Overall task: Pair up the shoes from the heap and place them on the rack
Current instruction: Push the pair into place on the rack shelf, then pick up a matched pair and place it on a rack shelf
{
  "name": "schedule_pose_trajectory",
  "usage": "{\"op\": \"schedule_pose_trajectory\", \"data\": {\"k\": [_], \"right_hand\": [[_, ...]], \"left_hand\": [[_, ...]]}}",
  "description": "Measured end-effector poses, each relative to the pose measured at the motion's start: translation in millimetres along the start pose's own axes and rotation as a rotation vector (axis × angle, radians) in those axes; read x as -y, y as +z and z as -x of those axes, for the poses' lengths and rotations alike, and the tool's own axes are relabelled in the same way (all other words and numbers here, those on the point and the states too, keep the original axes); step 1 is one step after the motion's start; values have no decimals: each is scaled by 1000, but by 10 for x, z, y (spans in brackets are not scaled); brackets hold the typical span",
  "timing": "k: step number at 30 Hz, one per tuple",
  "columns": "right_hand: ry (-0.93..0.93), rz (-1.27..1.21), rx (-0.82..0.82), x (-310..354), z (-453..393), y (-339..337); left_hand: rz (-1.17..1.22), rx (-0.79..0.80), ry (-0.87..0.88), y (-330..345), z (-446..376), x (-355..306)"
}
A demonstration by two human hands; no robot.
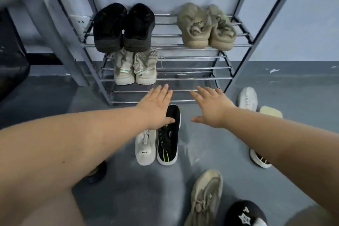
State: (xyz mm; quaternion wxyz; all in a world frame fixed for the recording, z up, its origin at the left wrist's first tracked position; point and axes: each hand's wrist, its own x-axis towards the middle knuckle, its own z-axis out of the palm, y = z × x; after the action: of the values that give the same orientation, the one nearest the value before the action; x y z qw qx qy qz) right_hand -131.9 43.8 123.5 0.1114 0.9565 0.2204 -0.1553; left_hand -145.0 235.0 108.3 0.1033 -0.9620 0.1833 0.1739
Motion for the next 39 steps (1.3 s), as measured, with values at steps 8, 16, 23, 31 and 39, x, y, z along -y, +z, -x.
{"op": "schedule_pose_trajectory", "data": {"k": [8, 16, 23, 31, 39], "right_hand": [[225, -22, 59, -397, 1218, 198], [251, 73, 118, -972, 1815, 240], [214, 151, 205, -1619, 1816, 312], [263, -52, 213, -1989, 1437, 1036], [336, -207, 265, -2261, 1116, 1915]], "left_hand": [[15, -70, 161, -328, 279, -912], [-12, -115, 284, -611, 179, -1439], [-30, -71, 341, -677, -217, -1958], [-46, 54, 384, -529, -875, -2306], [-105, 157, 411, -194, -1546, -2468]]}}
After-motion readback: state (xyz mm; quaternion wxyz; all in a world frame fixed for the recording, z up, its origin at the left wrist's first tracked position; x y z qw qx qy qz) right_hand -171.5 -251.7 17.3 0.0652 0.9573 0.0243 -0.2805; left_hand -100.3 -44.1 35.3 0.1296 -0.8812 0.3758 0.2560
